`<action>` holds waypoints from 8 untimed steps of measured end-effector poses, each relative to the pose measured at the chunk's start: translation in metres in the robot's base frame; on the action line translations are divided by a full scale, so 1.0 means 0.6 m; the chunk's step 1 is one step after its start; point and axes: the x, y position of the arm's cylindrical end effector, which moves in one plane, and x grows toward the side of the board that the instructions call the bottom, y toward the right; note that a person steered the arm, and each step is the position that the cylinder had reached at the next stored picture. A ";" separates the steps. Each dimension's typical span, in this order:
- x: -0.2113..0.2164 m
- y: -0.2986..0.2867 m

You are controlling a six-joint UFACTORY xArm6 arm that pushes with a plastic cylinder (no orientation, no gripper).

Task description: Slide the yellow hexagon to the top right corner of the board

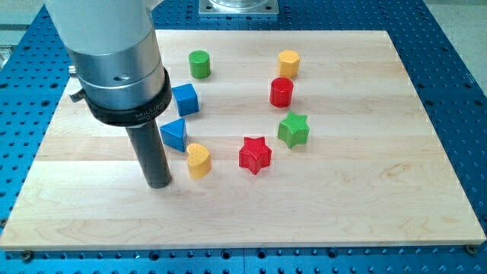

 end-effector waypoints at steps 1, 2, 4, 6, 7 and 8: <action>0.000 0.000; -0.001 0.000; -0.003 0.000; -0.080 0.087; -0.204 0.166; -0.302 0.172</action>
